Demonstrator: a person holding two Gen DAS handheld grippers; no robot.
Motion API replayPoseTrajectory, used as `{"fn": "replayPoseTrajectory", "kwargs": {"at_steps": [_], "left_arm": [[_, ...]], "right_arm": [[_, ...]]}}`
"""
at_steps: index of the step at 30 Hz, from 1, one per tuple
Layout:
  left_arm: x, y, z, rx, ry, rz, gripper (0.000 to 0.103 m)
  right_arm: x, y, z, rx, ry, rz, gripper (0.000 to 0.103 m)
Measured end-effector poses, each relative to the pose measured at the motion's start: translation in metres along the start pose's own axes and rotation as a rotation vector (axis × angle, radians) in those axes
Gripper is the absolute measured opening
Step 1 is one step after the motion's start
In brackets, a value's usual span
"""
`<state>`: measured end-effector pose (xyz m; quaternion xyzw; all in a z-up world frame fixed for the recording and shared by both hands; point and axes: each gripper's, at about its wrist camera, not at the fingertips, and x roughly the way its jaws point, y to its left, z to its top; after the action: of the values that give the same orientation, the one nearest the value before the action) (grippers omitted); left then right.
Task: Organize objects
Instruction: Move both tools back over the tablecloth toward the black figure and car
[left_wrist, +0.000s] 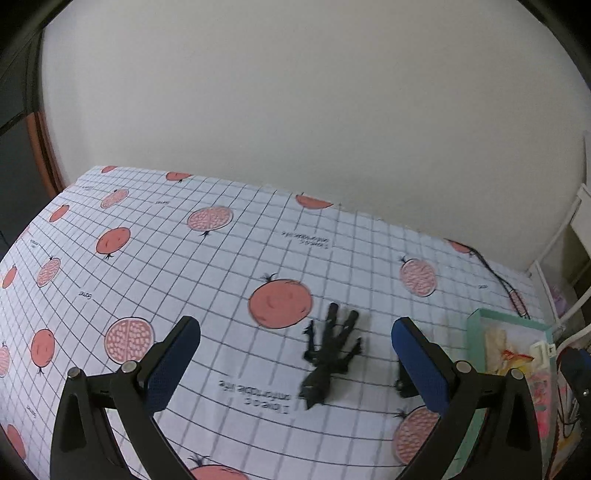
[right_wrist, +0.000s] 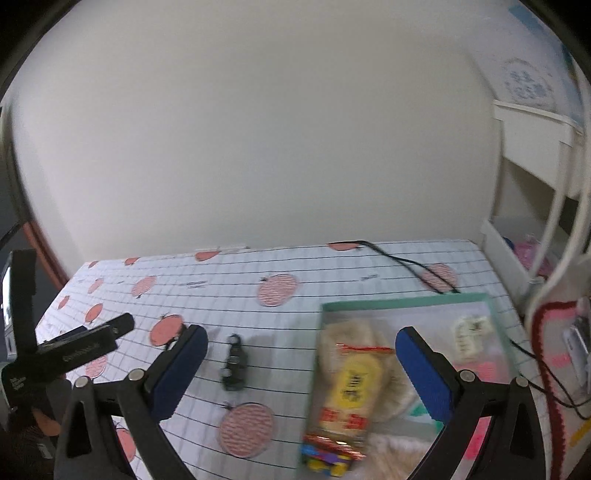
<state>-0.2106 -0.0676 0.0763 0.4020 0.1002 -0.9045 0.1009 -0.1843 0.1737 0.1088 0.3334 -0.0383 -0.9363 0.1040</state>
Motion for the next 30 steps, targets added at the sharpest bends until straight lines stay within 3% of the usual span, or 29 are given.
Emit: {"fn": "replayPoseTrajectory", "kwargs": {"at_steps": [4,8,16,19,28,30], "left_arm": [[0.011,0.014,-0.003,-0.052,0.037,-0.024,0.103],[0.025,0.021,-0.008,-0.082,0.066,-0.068,0.103],[0.044,0.006,-0.016,0.01,0.083,-0.085,0.102],[0.05,-0.001,-0.02,0.051,0.098,-0.082,0.097],[0.063,-0.004,-0.032,0.076,0.125,-0.103,0.095],[0.064,-0.006,-0.034,0.082,0.128,-0.11,0.093]], "right_arm": [[0.015,0.023,-0.005,-0.004,0.041,0.074,0.103],[0.032,0.042,-0.014,-0.028,0.079,0.092,0.103],[0.06,0.043,-0.033,0.017,0.153,0.068,0.093],[0.067,0.042,-0.035,0.037,0.159,0.068,0.09],[0.084,0.045,-0.047,0.064,0.189,0.079,0.083],[0.088,0.046,-0.049,0.076,0.194,0.085,0.077]]}}
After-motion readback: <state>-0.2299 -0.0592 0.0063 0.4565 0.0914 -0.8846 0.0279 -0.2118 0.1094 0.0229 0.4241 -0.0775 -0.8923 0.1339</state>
